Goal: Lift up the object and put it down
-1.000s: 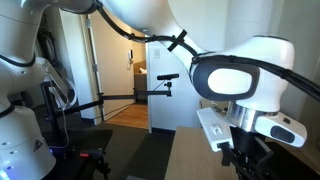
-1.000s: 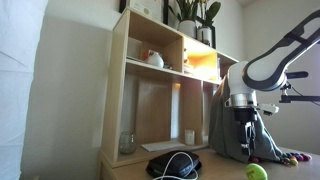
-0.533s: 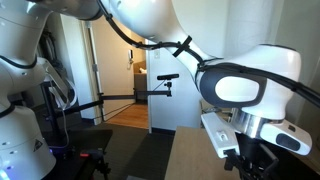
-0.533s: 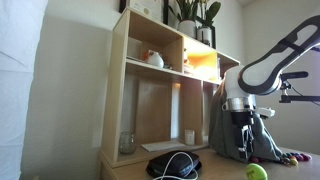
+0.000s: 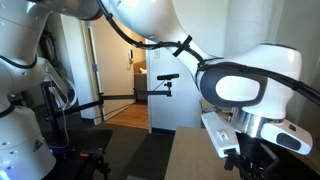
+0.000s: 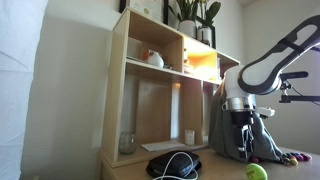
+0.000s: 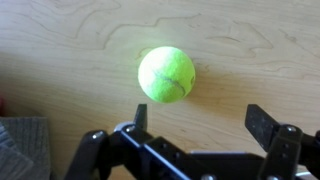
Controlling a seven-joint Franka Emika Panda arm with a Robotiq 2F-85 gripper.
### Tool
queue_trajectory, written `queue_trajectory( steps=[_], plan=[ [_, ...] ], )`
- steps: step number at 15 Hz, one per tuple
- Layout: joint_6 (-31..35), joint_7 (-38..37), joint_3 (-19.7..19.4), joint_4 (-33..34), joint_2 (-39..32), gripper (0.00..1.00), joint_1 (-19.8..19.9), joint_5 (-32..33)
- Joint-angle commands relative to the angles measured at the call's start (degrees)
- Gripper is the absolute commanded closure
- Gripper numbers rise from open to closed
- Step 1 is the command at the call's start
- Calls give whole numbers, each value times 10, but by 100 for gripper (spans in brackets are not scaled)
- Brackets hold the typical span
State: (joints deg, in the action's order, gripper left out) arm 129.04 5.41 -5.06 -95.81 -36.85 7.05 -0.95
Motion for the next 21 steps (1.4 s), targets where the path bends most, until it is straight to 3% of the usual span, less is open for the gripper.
queue_trajectory(
  steps=[1,21],
  plan=[
    [-1,-2,5,1,0,0,4,4],
    [-8,-2,5,6,-33,0,21,-3]
  ],
)
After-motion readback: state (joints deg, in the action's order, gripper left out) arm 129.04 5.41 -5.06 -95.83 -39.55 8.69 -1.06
